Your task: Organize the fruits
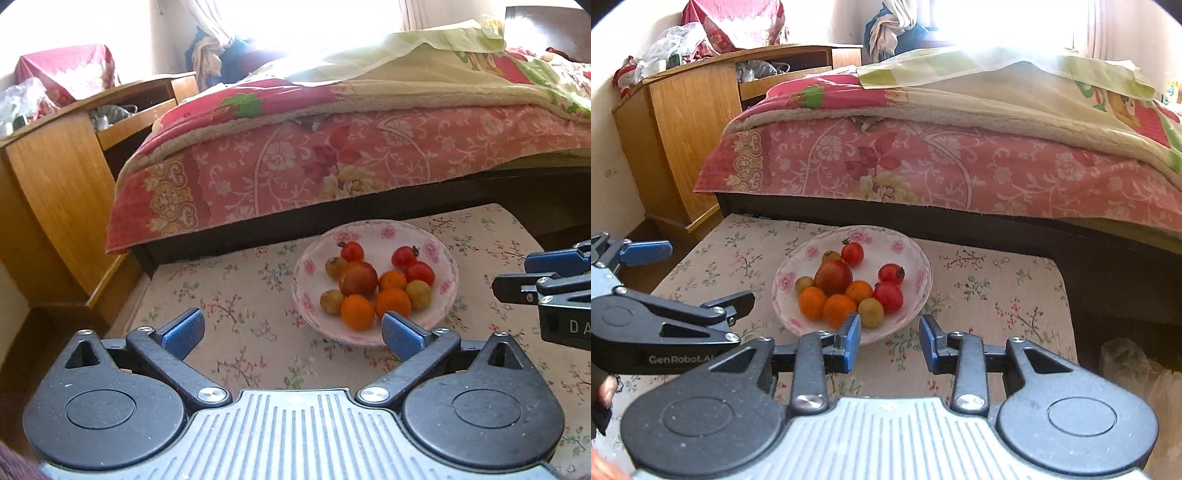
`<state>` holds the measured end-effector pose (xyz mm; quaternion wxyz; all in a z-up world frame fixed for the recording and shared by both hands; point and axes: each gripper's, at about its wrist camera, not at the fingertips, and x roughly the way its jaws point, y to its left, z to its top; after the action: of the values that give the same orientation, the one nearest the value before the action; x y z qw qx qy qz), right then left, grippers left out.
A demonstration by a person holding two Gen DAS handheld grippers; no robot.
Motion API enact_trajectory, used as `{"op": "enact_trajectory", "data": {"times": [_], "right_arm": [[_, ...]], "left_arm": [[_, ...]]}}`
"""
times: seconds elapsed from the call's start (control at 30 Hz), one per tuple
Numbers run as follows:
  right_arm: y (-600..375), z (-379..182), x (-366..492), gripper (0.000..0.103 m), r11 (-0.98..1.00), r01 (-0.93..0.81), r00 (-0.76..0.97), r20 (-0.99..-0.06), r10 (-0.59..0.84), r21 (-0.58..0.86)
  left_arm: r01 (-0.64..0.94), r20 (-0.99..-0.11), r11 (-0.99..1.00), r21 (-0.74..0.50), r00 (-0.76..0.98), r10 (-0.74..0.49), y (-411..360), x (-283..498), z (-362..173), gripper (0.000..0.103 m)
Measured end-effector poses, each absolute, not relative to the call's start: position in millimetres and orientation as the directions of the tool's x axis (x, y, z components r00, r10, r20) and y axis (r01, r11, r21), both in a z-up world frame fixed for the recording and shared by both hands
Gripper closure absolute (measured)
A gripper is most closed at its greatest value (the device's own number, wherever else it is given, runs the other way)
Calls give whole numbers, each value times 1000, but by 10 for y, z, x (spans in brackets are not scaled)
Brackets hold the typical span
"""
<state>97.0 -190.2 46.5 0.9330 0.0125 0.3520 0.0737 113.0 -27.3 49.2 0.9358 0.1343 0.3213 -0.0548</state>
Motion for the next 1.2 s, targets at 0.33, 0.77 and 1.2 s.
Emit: {"op": "enact_trajectory", "data": {"times": [0.33,0.77,1.2], "right_arm": [[-1915,445,615,65,990,-94,735,-663,142,108],[-1797,415,244,65,993,-71,732,-672,114,91],[-1685,365,34,64,993,-71,717,-688,115,93]], "left_arm": [[196,-623,970,145,780,-64,-215,854,553,0],[214,-660,967,141,748,-70,-160,516,436,0],[215,-670,967,134,739,-71,-125,331,407,0]]}}
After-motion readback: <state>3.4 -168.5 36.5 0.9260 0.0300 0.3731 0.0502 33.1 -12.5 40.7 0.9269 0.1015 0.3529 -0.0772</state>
